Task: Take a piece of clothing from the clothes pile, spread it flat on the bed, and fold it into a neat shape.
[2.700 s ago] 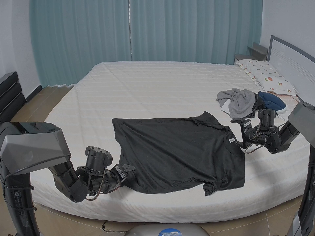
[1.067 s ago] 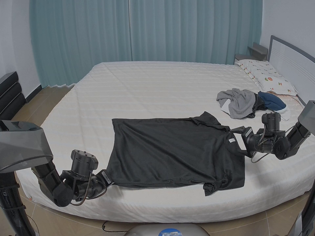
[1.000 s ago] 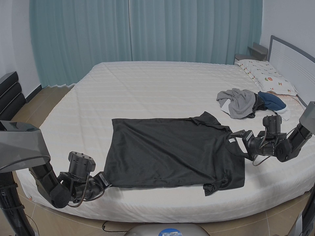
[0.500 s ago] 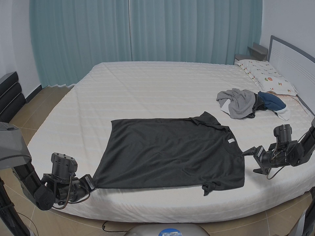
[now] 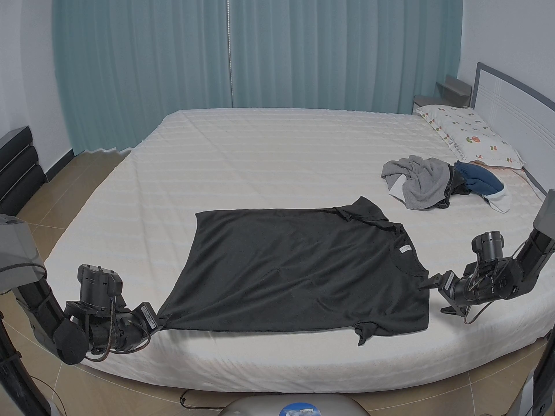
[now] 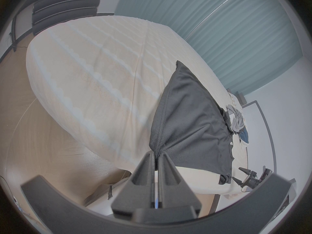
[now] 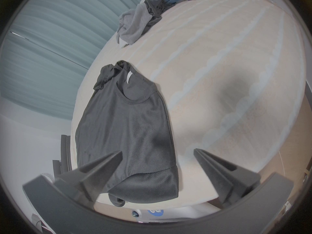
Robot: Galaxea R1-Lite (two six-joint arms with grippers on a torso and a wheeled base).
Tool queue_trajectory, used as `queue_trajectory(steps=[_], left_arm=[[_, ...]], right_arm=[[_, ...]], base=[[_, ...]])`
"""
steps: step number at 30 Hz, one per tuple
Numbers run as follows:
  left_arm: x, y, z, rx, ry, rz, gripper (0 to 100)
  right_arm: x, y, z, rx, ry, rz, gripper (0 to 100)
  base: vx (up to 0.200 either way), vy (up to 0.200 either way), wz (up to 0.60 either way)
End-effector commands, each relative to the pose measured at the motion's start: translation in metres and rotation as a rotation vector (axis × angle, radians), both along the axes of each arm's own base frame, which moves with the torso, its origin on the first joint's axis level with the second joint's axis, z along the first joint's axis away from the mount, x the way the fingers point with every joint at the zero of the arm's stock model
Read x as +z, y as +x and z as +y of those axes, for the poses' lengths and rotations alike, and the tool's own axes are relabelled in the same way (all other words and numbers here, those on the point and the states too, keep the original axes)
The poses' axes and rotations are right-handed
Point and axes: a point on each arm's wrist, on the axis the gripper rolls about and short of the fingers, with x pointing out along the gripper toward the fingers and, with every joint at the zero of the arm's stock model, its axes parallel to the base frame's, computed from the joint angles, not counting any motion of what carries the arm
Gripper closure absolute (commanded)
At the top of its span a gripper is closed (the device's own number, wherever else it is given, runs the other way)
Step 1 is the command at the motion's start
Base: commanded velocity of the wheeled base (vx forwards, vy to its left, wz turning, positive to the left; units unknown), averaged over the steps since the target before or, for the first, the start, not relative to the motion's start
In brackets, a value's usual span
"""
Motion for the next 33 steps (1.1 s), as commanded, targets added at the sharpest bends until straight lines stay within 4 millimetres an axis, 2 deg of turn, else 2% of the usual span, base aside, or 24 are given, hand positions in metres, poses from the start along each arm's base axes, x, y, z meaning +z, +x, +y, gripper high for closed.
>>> queue_trajectory(steps=[1, 7, 12, 18, 22, 23, 33], left_arm=[[-0.002, 0.0, 0.0, 0.006, -0.007, 0.011, 100], [-0.002, 0.002, -0.001, 0.006, -0.029, 0.011, 100], [-0.002, 0.002, -0.001, 0.005, -0.029, 0.013, 100], [-0.001, 0.007, -0.001, 0.029, -0.06, 0.004, 100], [-0.003, 0.007, -0.001, 0.036, -0.066, 0.015, 100], [-0.002, 0.007, -0.002, 0.034, -0.067, 0.013, 100], [-0.006, 0.007, -0.002, 0.034, -0.065, 0.029, 100]], right_arm=[[-0.025, 0.005, 0.001, 0.004, 0.0, 0.039, 100], [-0.032, 0.012, 0.001, 0.0, -0.032, -0.006, 100], [-0.024, 0.026, -0.001, -0.029, -0.045, -0.061, 100], [-0.003, 0.055, -0.001, -0.076, 0.0, -0.168, 100], [0.0, 0.058, -0.001, -0.074, -0.004, -0.178, 100], [0.0, 0.057, -0.001, -0.073, -0.003, -0.177, 0], [-0.019, 0.024, -0.007, 0.046, -0.071, -0.084, 0]], base=[[0.0, 0.0, 0.0], [0.0, 0.0, 0.0], [0.0, 0.0, 0.0], [0.0, 0.0, 0.0], [0.0, 0.0, 0.0], [0.0, 0.0, 0.0], [0.0, 0.0, 0.0]])
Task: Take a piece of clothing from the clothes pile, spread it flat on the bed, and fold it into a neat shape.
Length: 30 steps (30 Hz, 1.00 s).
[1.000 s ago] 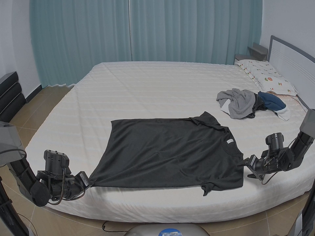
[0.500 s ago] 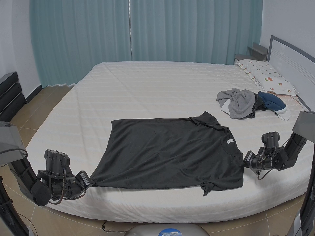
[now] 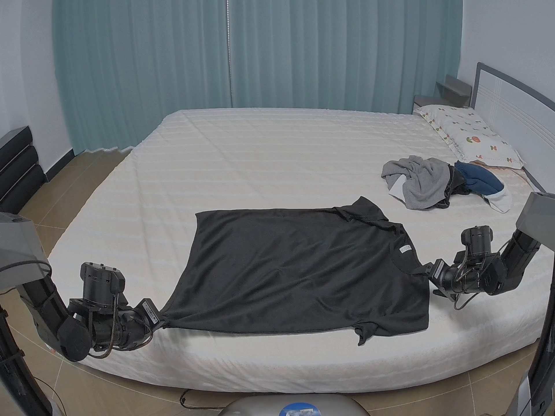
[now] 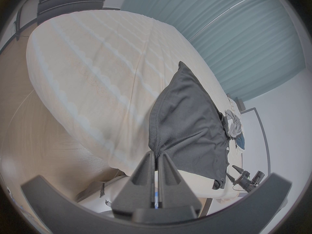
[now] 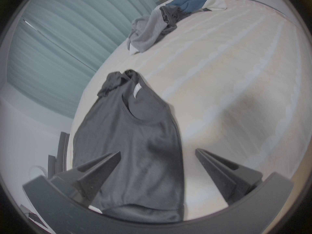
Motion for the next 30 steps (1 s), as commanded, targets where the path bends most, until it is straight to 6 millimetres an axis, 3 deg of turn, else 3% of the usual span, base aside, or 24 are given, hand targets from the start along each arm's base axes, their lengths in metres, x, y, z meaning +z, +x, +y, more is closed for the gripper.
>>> queue_trajectory(steps=[1, 4, 5, 6, 10, 11, 17, 30], left_arm=[[-0.003, -0.001, 0.0, -0.001, 0.001, 0.012, 100], [-0.003, -0.001, -0.001, -0.003, 0.001, 0.013, 100], [-0.003, -0.001, -0.001, -0.003, 0.001, 0.013, 100], [-0.004, -0.002, -0.001, -0.003, 0.002, 0.018, 100], [-0.004, -0.002, -0.001, -0.003, 0.002, 0.021, 100], [-0.004, -0.002, -0.001, -0.003, 0.002, 0.021, 100], [-0.006, 0.0, -0.001, -0.002, 0.003, 0.022, 100], [-0.01, 0.009, -0.002, 0.032, -0.016, -0.018, 100]], right_arm=[[-0.007, -0.01, -0.002, 0.022, 0.008, 0.035, 0], [-0.008, -0.007, 0.004, 0.035, 0.016, 0.035, 0], [-0.008, -0.007, 0.004, 0.035, 0.016, 0.035, 100], [-0.014, -0.007, 0.014, 0.059, 0.012, 0.05, 100], [-0.02, -0.005, 0.015, 0.049, 0.01, 0.061, 100], [-0.017, 0.006, 0.012, 0.021, 0.024, 0.036, 100], [0.002, 0.027, 0.011, -0.099, 0.144, -0.028, 100], [0.035, 0.087, 0.024, -0.087, 0.143, -0.174, 100]], base=[[0.0, 0.0, 0.0], [0.0, 0.0, 0.0], [0.0, 0.0, 0.0], [0.0, 0.0, 0.0], [0.0, 0.0, 0.0], [0.0, 0.0, 0.0], [0.0, 0.0, 0.0], [0.0, 0.0, 0.0]])
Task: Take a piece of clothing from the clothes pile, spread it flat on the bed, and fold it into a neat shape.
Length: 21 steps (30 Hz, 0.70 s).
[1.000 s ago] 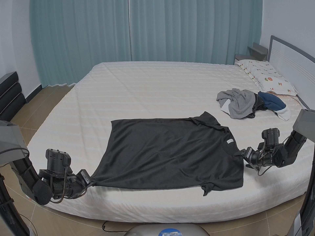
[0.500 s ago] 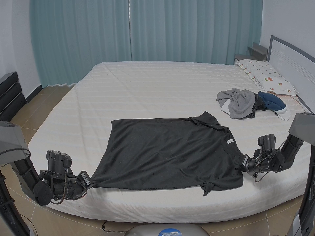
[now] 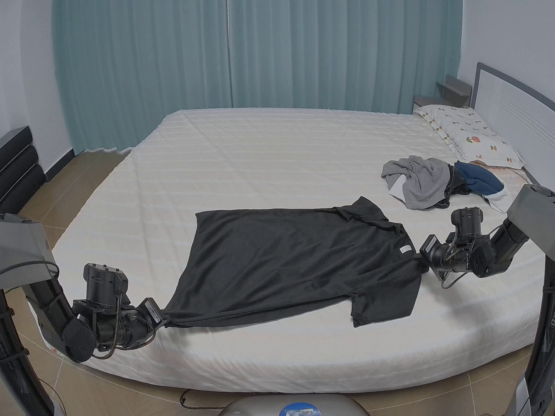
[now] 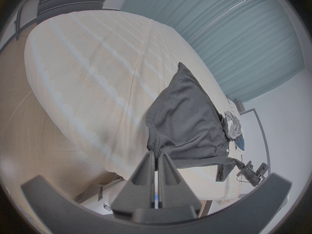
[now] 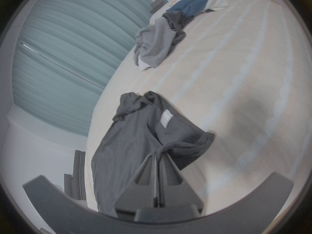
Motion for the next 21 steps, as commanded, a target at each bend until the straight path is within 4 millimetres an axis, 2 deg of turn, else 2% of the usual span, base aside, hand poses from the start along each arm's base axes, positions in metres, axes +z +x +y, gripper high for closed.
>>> queue_trajectory(steps=[1, 3, 7, 15, 19, 20, 21], left_arm=[[-0.002, 0.004, -0.001, 0.028, -0.025, -0.004, 100], [-0.002, 0.004, 0.0, 0.028, -0.027, -0.01, 100], [-0.004, 0.005, 0.0, 0.029, -0.028, -0.018, 100], [-0.006, 0.004, -0.001, 0.025, -0.03, -0.009, 100], [-0.007, 0.004, -0.001, 0.025, -0.029, -0.005, 100], [-0.007, 0.004, -0.001, 0.025, -0.029, -0.006, 100], [-0.008, 0.004, -0.001, 0.025, -0.028, -0.003, 100]], right_arm=[[0.008, 0.031, 0.01, 0.008, -0.009, -0.065, 100], [0.003, 0.037, 0.013, 0.005, -0.017, -0.07, 100], [-0.019, 0.055, 0.023, -0.048, -0.077, -0.075, 100], [-0.026, 0.08, 0.039, -0.073, -0.101, -0.138, 100], [-0.032, 0.082, 0.048, -0.065, -0.114, -0.136, 100], [-0.033, 0.082, 0.048, -0.063, -0.116, -0.135, 0], [-0.034, 0.084, 0.051, -0.069, -0.118, -0.147, 0]], base=[[0.0, 0.0, 0.0], [0.0, 0.0, 0.0], [0.0, 0.0, 0.0], [0.0, 0.0, 0.0], [0.0, 0.0, 0.0], [0.0, 0.0, 0.0], [0.0, 0.0, 0.0]])
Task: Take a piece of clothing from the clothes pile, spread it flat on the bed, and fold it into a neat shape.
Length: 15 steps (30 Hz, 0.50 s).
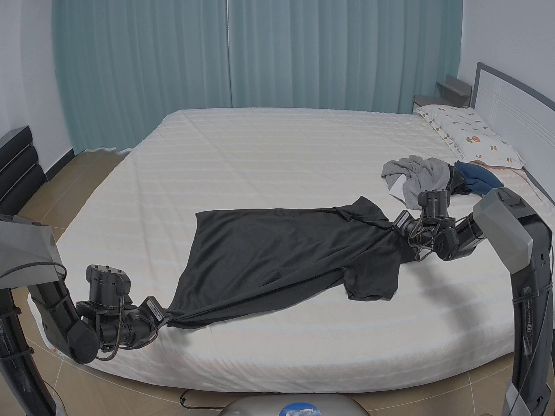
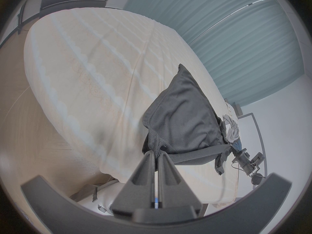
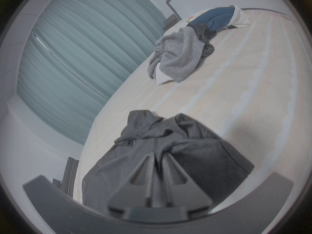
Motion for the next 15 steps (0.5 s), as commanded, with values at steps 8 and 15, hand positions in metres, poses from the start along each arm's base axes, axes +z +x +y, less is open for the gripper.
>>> queue_trajectory(steps=[8, 15], left_arm=[[-0.005, -0.002, 0.0, 0.0, 0.003, 0.023, 100], [-0.005, -0.003, 0.0, -0.003, 0.005, 0.027, 100]], right_arm=[[-0.006, -0.005, -0.008, -0.045, -0.021, 0.001, 0], [0.015, -0.049, -0.024, -0.045, -0.008, 0.067, 0]], base=[[0.0, 0.0, 0.0], [0.0, 0.0, 0.0]])
